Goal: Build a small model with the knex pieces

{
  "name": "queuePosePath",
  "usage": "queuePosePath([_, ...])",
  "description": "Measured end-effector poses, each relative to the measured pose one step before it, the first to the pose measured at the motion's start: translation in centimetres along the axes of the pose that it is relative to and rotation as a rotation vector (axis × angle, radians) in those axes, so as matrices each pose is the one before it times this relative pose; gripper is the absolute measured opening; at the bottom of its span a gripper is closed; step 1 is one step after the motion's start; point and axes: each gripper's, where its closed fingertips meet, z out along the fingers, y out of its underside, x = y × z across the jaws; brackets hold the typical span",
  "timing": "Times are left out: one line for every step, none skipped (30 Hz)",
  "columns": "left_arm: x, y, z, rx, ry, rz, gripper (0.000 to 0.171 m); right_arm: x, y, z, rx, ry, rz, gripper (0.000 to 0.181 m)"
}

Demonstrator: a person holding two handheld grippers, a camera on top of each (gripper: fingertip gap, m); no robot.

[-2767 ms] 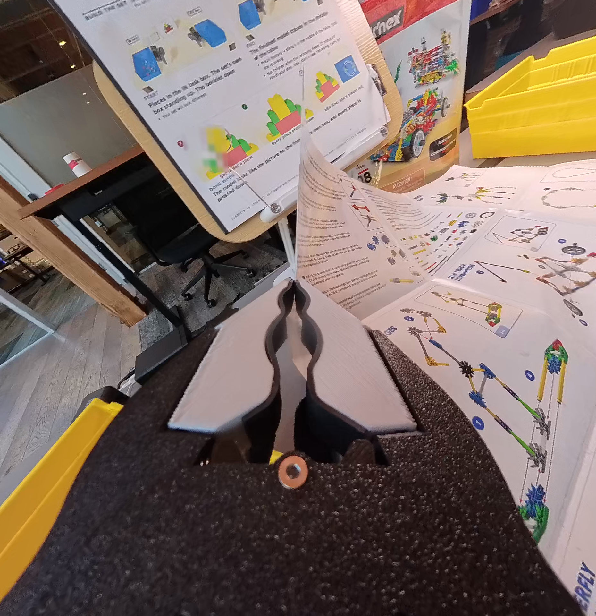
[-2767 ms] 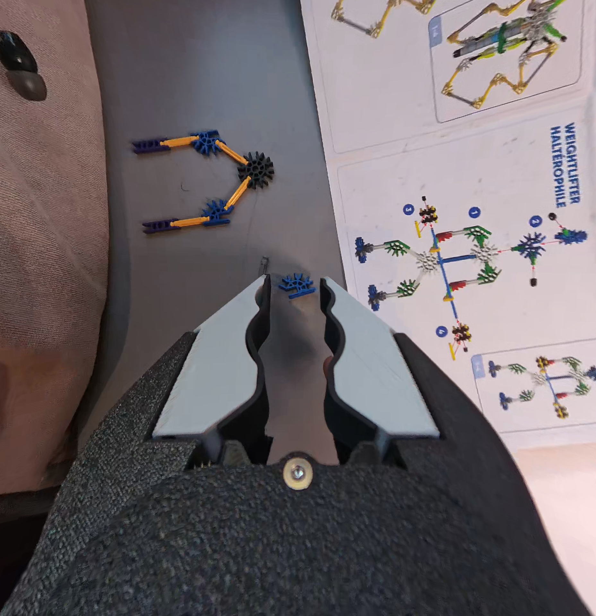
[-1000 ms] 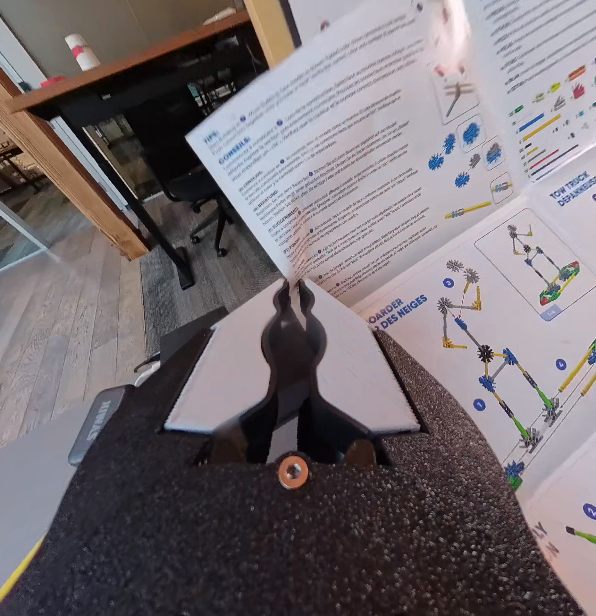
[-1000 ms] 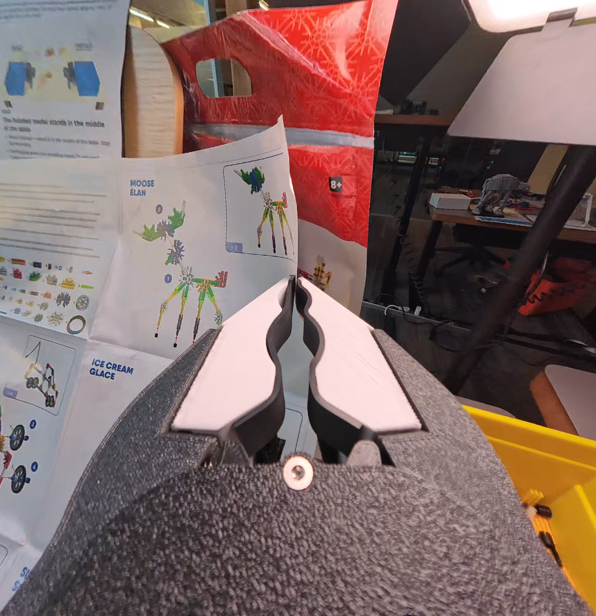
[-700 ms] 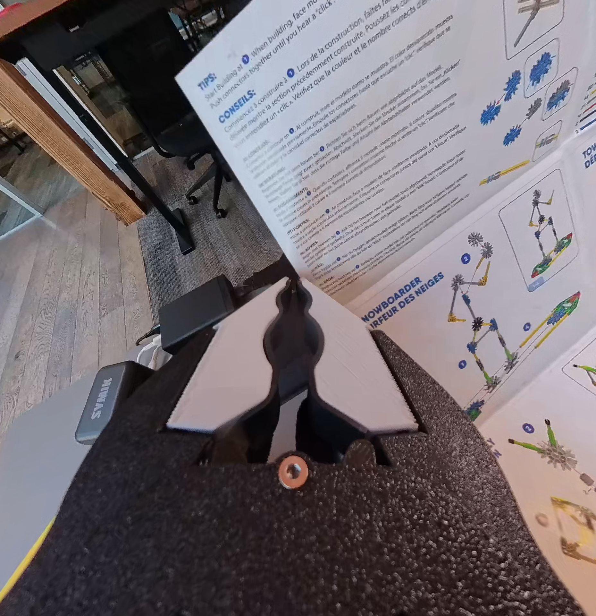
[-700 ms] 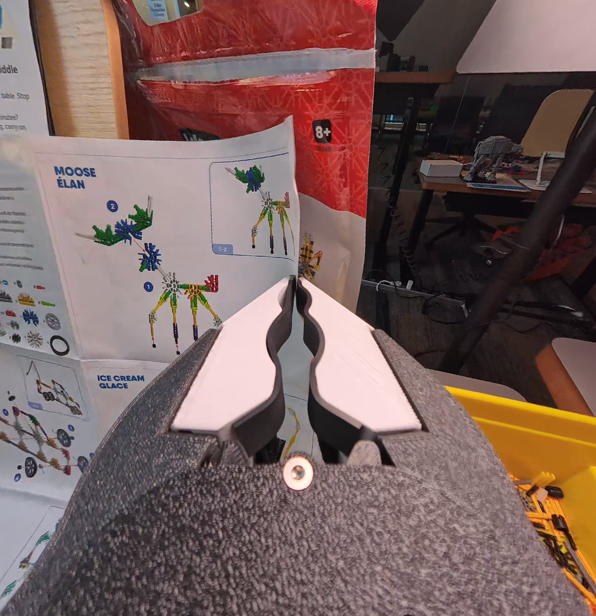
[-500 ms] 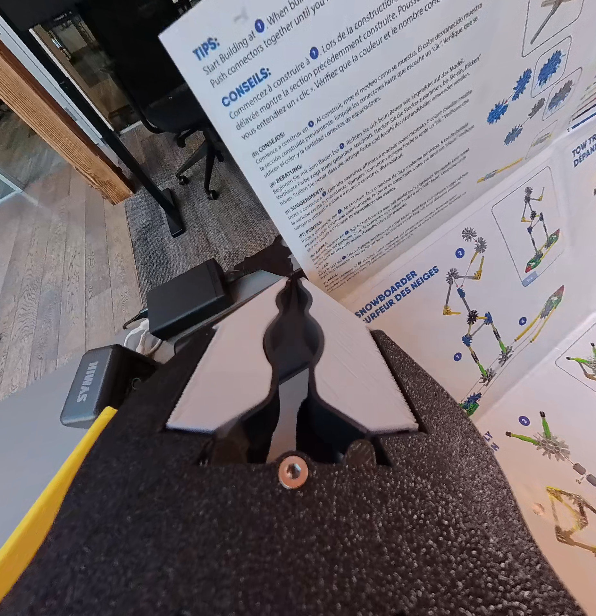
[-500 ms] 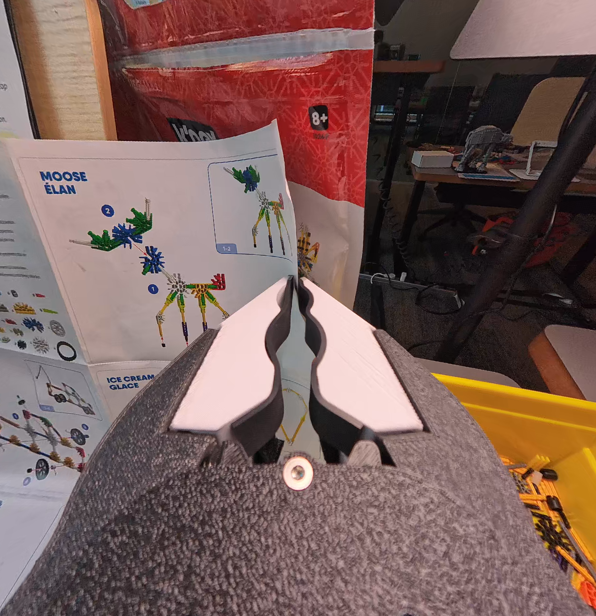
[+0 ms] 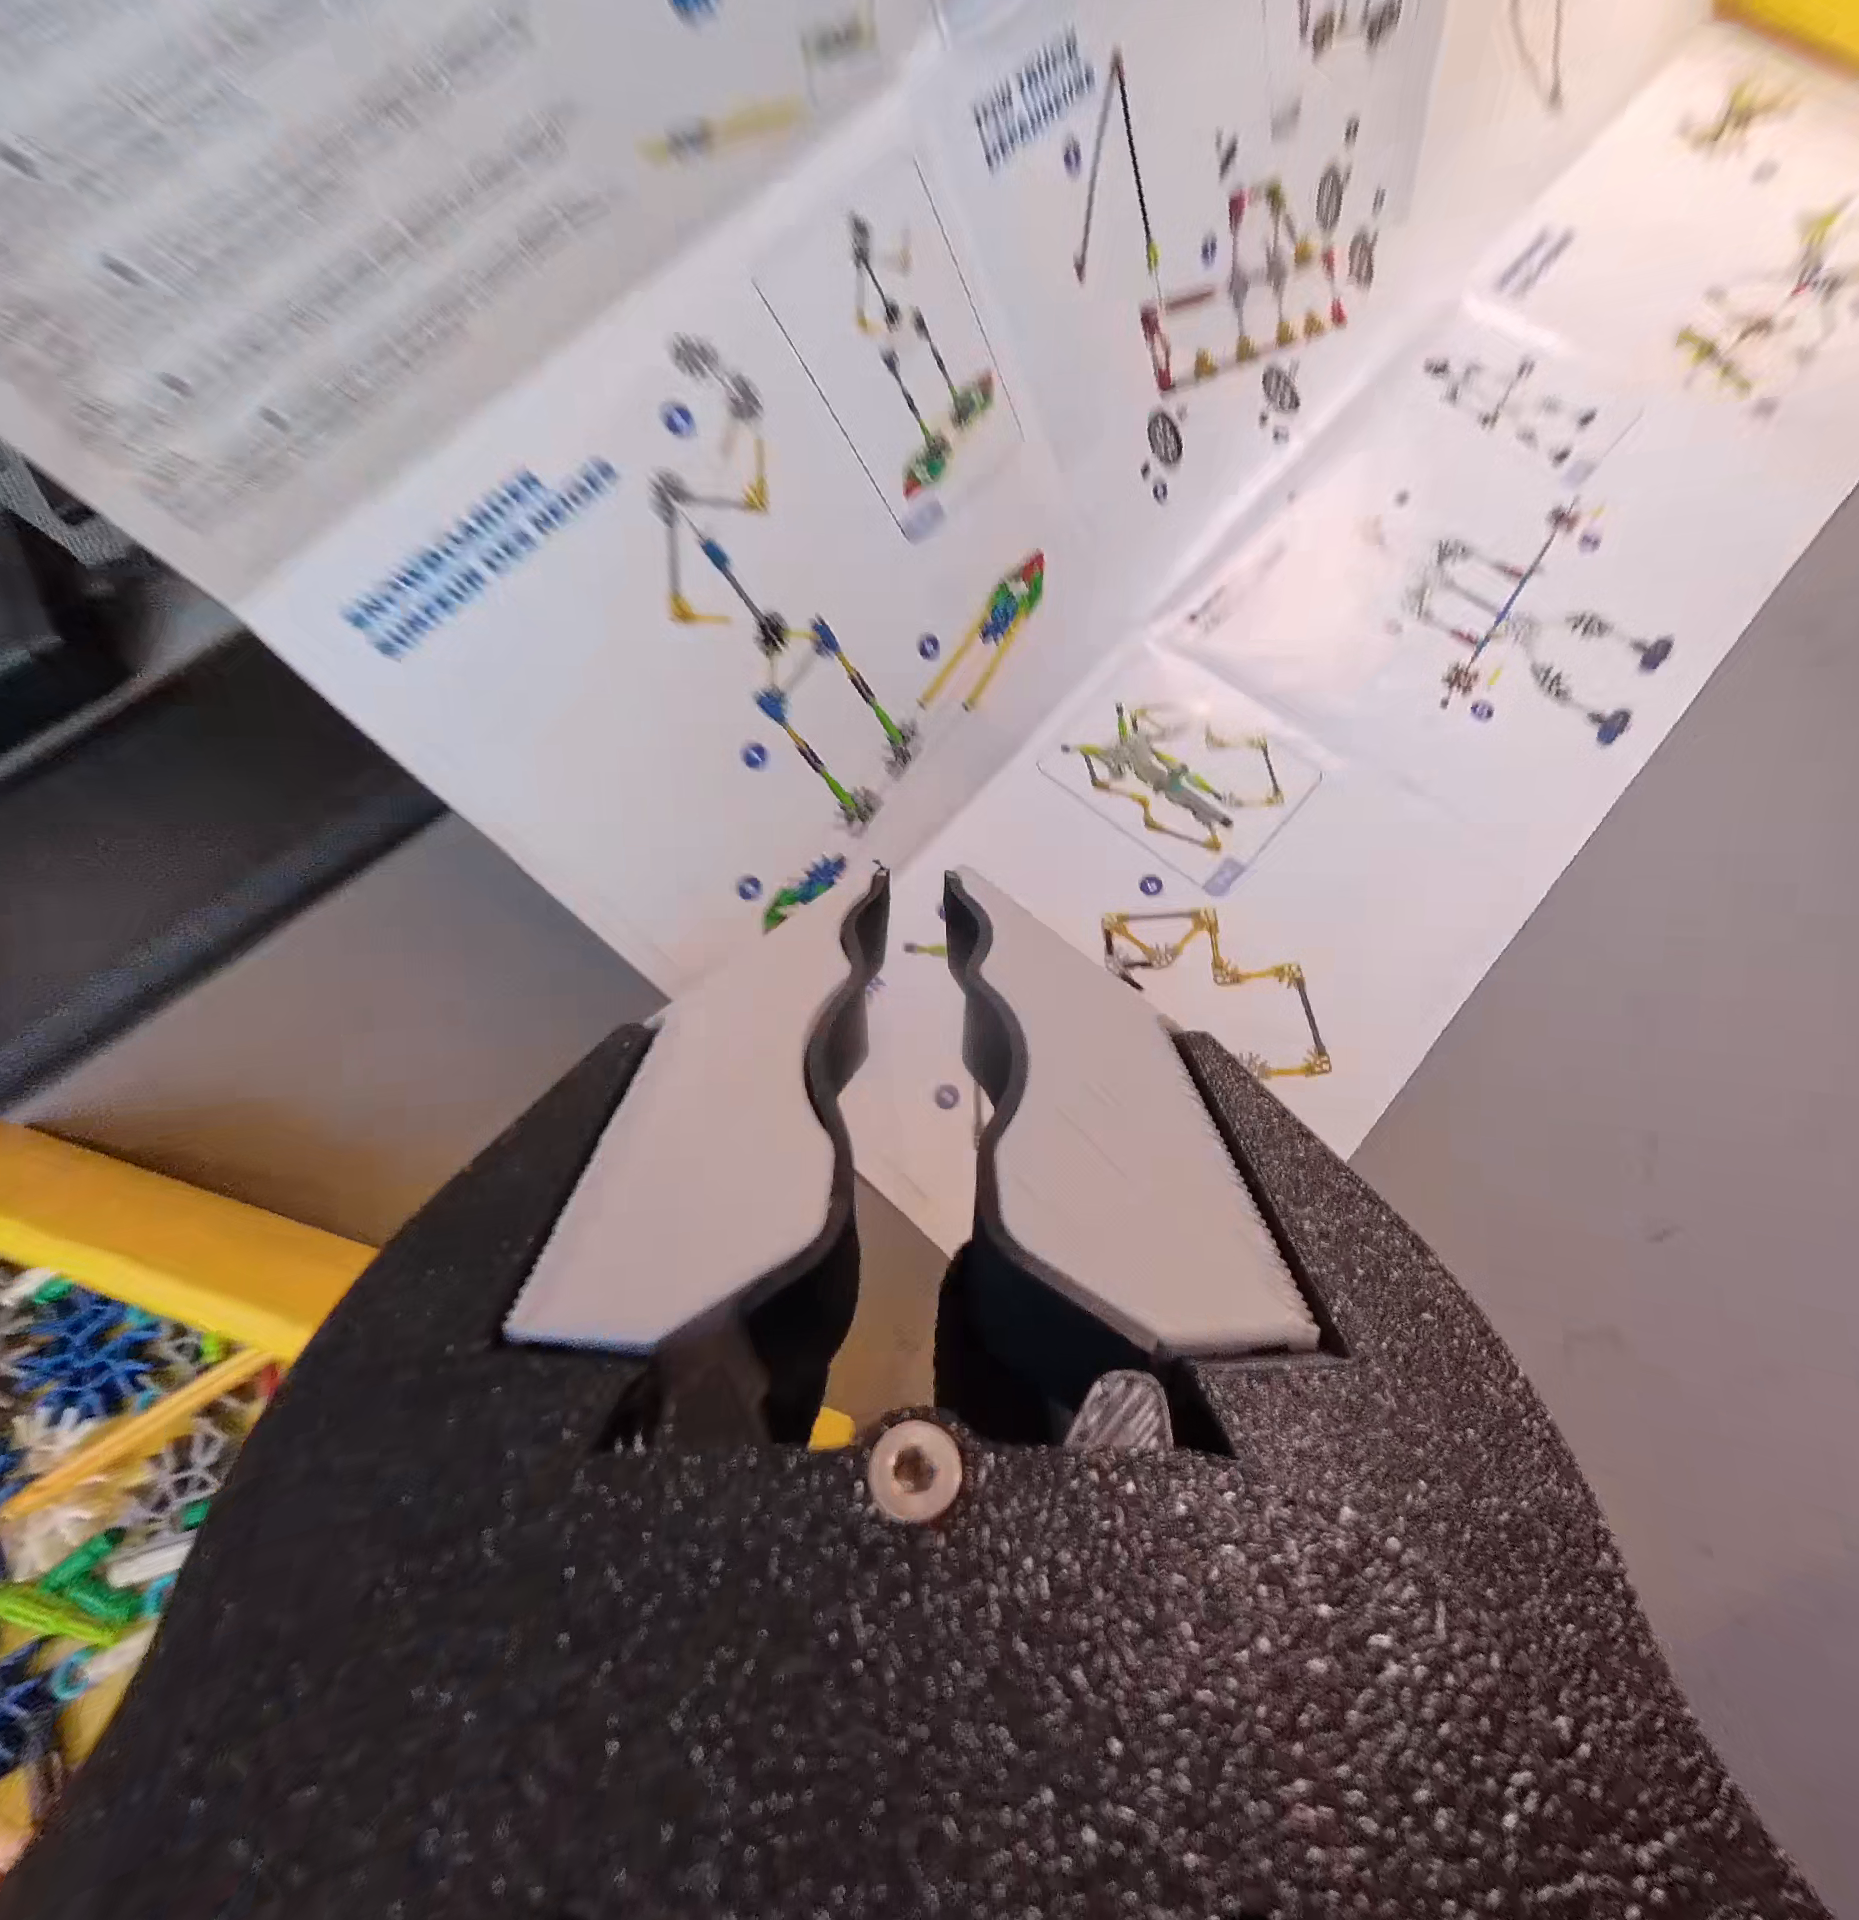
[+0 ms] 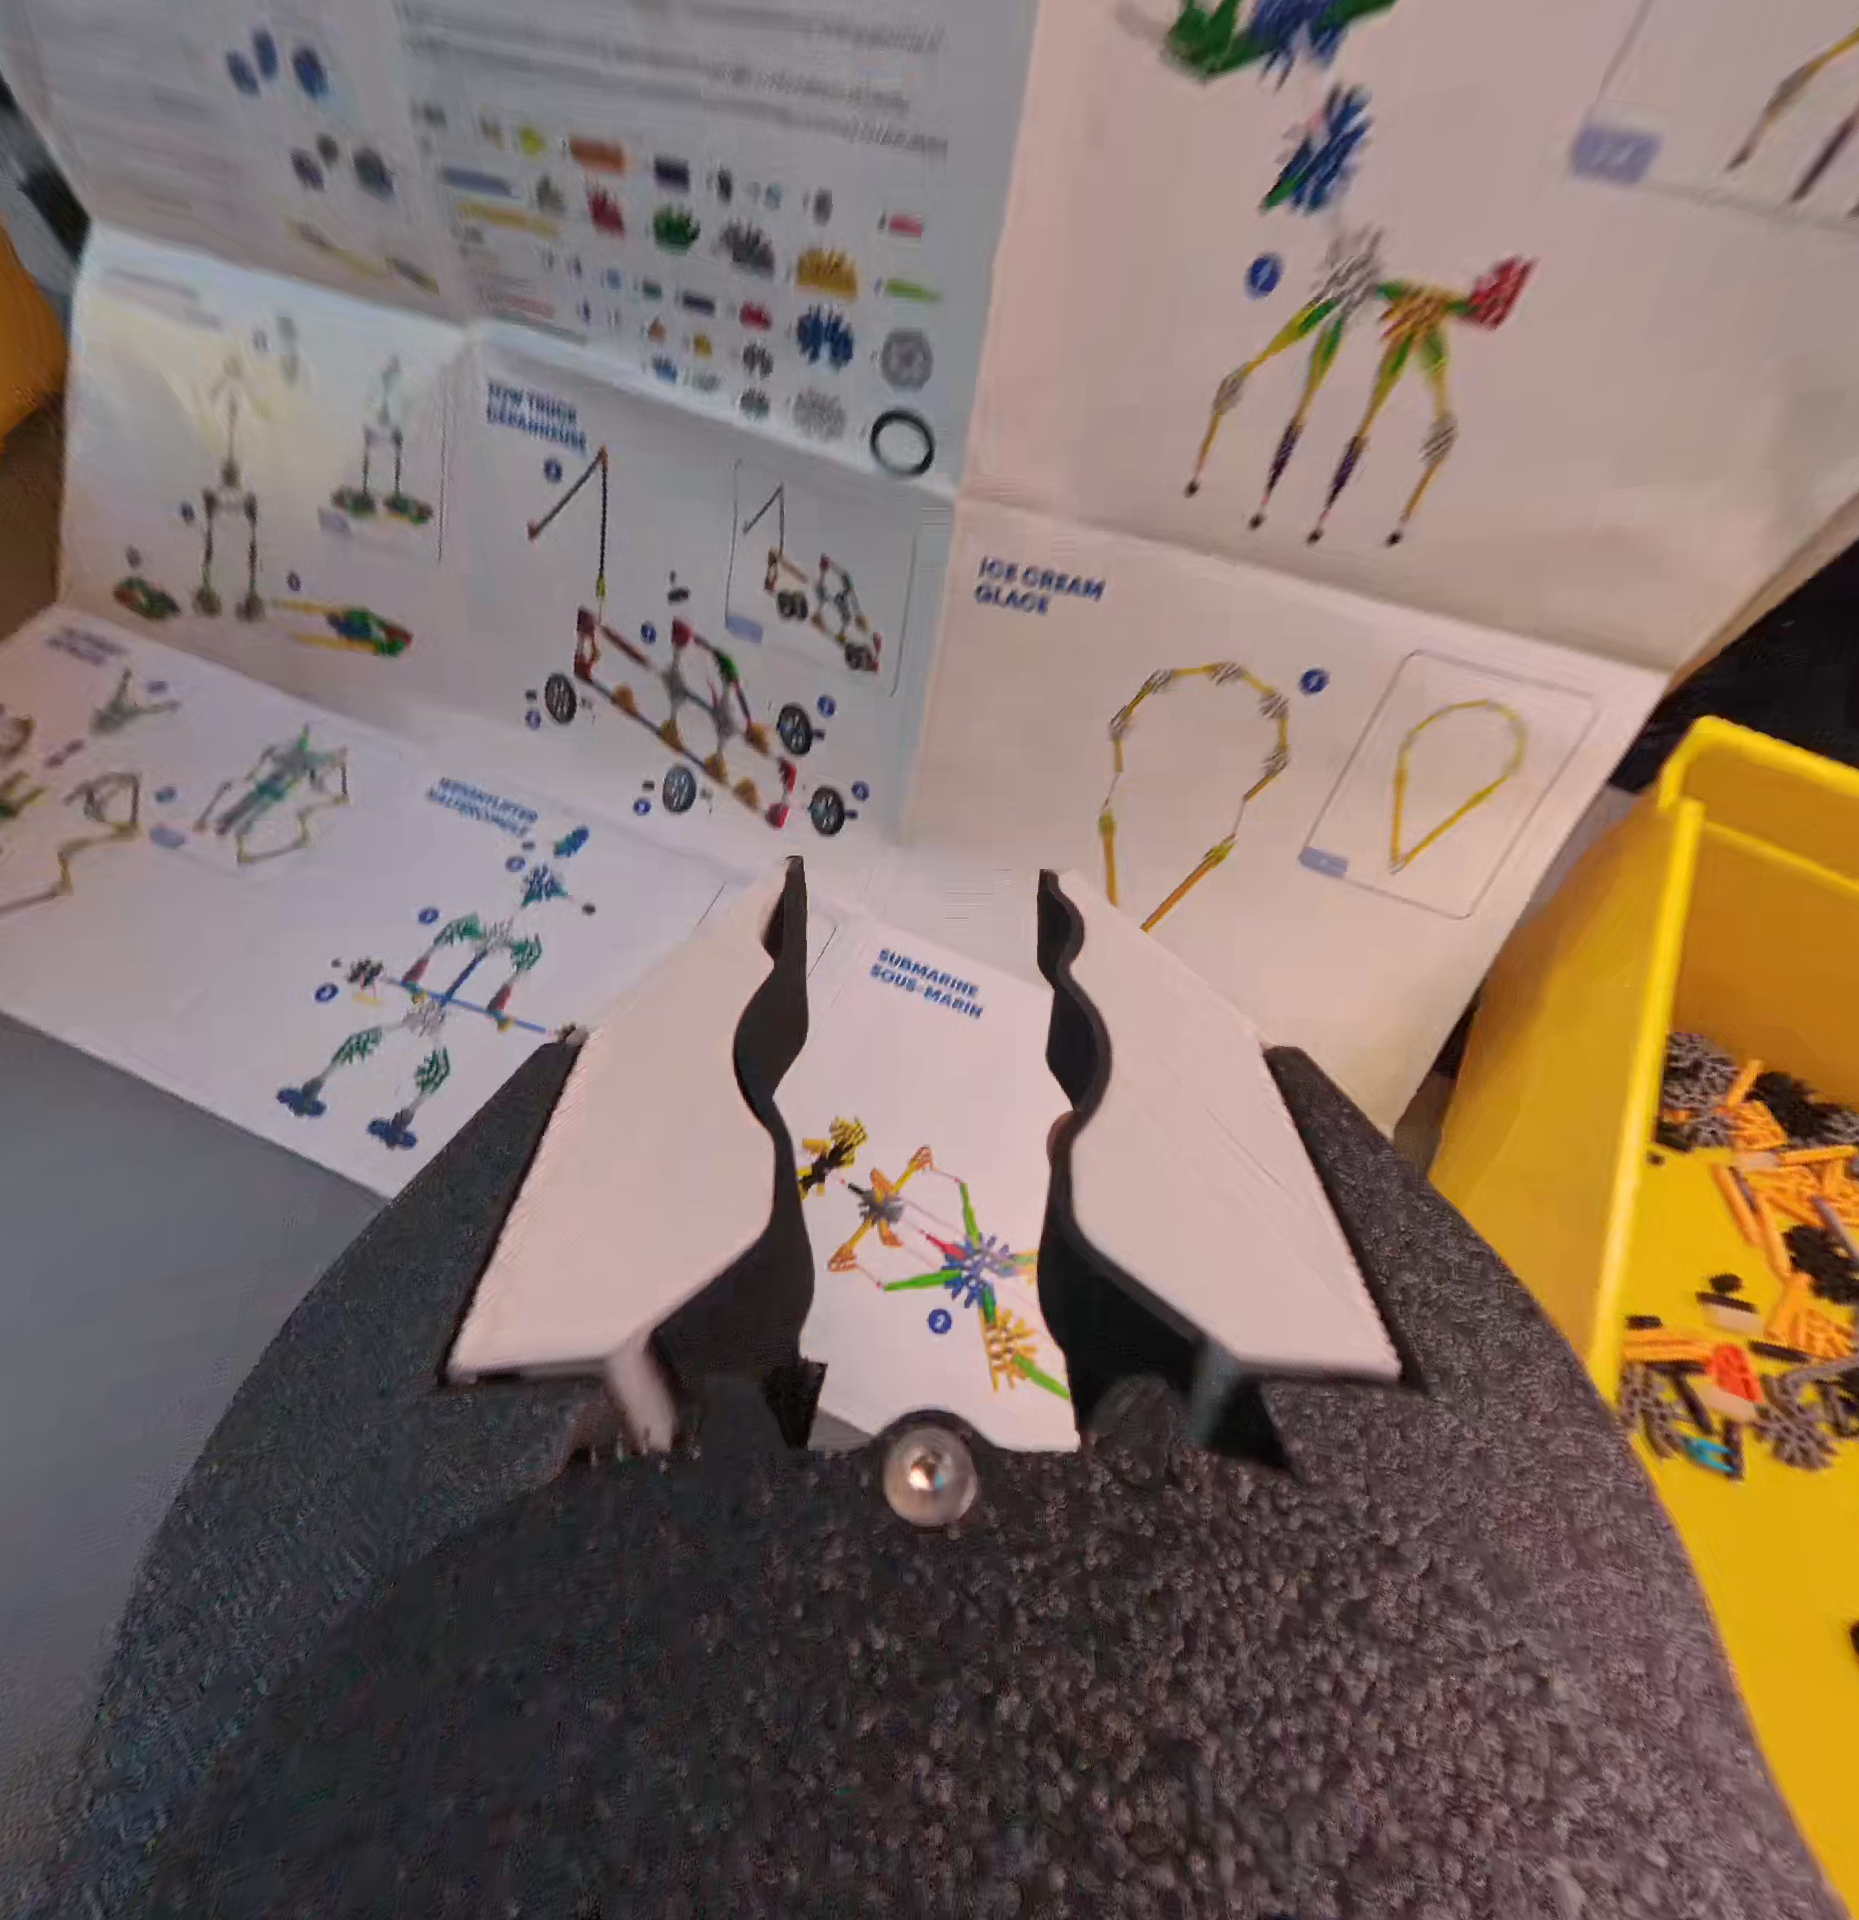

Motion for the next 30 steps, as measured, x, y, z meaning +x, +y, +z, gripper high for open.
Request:
queuePosePath([0.847,1.563,1.293,-0.06305,-0.0254,0.0268,0.01,-1.462,2.234,0.953,-0.084,-0.02,-0.0384,0.044])
queuePosePath([-0.225,0.844,0.938,-0.04651,-0.0903,0.0604,0.009,-1.083,1.883,1.124,-0.0698,-0.0085,-0.0251,0.044])
queuePosePath([-0.599,0.119,0.411,-0.02734,-0.1084,0.0583,0.006,-0.85,1.494,1.139,-0.0546,-0.0069,-0.0082,0.044])
queuePosePath([0.222,-0.092,0.2,-0.03147,-0.0457,0.0239,0.006,-0.492,1.169,1.046,-0.0489,0.0006,0.0044,0.044])
queuePosePath([0.74,-0.28,0.036,-0.0256,-0.0096,0.0218,0.006,-0.132,0.781,0.867,-0.0344,0.0128,0.0063,0.044])
queuePosePath([0.442,-0.406,-0.04,-0.01106,-0.026,0.0393,0.006,-0.152,0.476,0.63,-0.0215,0.0039,0.0031,0.044])
queuePosePath([0.331,-0.349,0.061,-0.00668,-0.0196,0.034,0.006,-0.263,0.456,0.468,-0.0261,-0.0063,-0.0003,0.045])
queuePosePath([0.796,-0.139,0.256,-0.01213,0.0273,0.0022,0.006,-0.364,0.414,0.393,-0.0269,-0.0142,0.0042,0.048])
queuePosePath([1.081,0.023,0.443,-0.01604,0.0572,-0.0273,0.008,-0.308,0.27,0.308,-0.0175,-0.0119,0.0081,0.048])
queuePosePath([0.734,0.145,0.575,-0.01788,0.0365,-0.0227,0.009,-0.225,-0.111,0.107,0.0071,-0.0074,0.0134,0.045])
queuePosePath([0.151,0.295,0.671,-0.02108,-0.0035,0.0018,0.009,-0.193,0.011,0.077,-0.0054,-0.0044,0.0081,0.044])
queuePosePath([-0.125,0.348,0.74,-0.02204,-0.019,0.0053,0.01,-0.141,-0.057,0.032,-0.0012,-0.0003,0.0009,0.043])
queuePosePath([-0.059,0.277,0.768,-0.01791,-0.0081,-0.0118,0.01,-0.154,-0.086,0.05,-0.0001,-0.0013,-0.0015,0.042])
queuePosePath([-0.044,0.114,0.728,-0.00823,-0.0033,-0.0226,0.01,-0.126,-0.094,0.093,-0.0009,-0.0023,0.0036,0.042])
queuePosePath([-0.276,-0.004,0.65,-0.00167,-0.0184,-0.0164,0.01,-0.114,-0.104,0.121,-0.0013,-0.0058,0.0084,0.042])
queuePosePath([-0.47,-0.069,0.556,0.00058,-0.032,-0.0064,0.008,-0.091,-0.113,0.126,0.0,-0.0084,0.0093,0.043])
queuePosePath([-0.442,-0.188,0.462,0.00652,-0.026,-0.0089,0.006,-0.08,-0.127,0.148,0.0029,-0.0067,0.0075,0.045])
queuePosePath([-0.293,-0.29,0.387,0.0083,-0.0093,-0.0197,0.004,0.025,-0.13,0.101,0.0021,0.0011,0.0013,0.045])
queuePosePath([-0.216,-0.256,0.344,0.00412,-0.0015,-0.0234,0.004,0.005,-0.102,0.085,0.0004,0.0017,-0.0018,0.045])
queuePosePath([-0.219,-0.231,0.299,0.00132,-0.0032,-0.0164,0.004,-0.023,-0.099,0.069,0.0006,-0.0005,0.0001,0.045])
queuePosePath([-0.137,-0.196,0.245,0.00021,-0.0022,-0.0093,0.003,0.01,-0.082,0.065,0.0013,-0.0002,-0.0014,0.045])
queuePosePath([-0.039,-0.157,0.19,-0.0008,0.0018,-0.0067,0.001,0.033,-0.041,0.035,0.0005,-0.001,0.0001,0.046])
queuePosePath([-0.032,-0.116,0.145,-0.00075,0.003,-0.0055,0.001,0.051,-0.018,0.013,0.0011,-0.0016,0.0012,0.046])
queuePosePath([-0.049,-0.1,0.102,-0.0019,0.006,-0.007,0.001,0.044,-0.009,-0.002,0.0023,-0.0016,0.0009,0.046])
queuePosePath([0.0,-0.067,0.014,-0.00507,0.013,-0.0113,0.003,0.036,0.009,-0.016,0.0018,-0.0008,0.0013,0.046])
queuePosePath([0.156,-0.138,-0.163,0.00029,0.025,-0.018,0.008,0.052,0.021,-0.049,0.0008,0.0025,-0.001,0.047])
queuePosePath([0.233,-0.494,-0.394,0.02225,0.0299,-0.0256,0.008,0.08,0.005,-0.112,0.0026,0.0066,-0.003,0.047])
queuePosePath([0.11,-0.813,-0.496,0.04146,0.0196,-0.0278,0.008,0.027,-0.163,-0.246,0.0149,0.0043,-0.0045,0.047])
queuePosePath([-0.086,-0.852,-0.347,0.03906,0.0071,-0.0238,0.008,0.027,-0.214,-0.315,0.0156,0.0027,0.0016,0.046])
queuePosePath([-0.143,-0.695,-0.04,0.02647,0.005,-0.0228,0.008,0.067,-0.139,-0.263,0.0066,0.0016,0.0048,0.046])
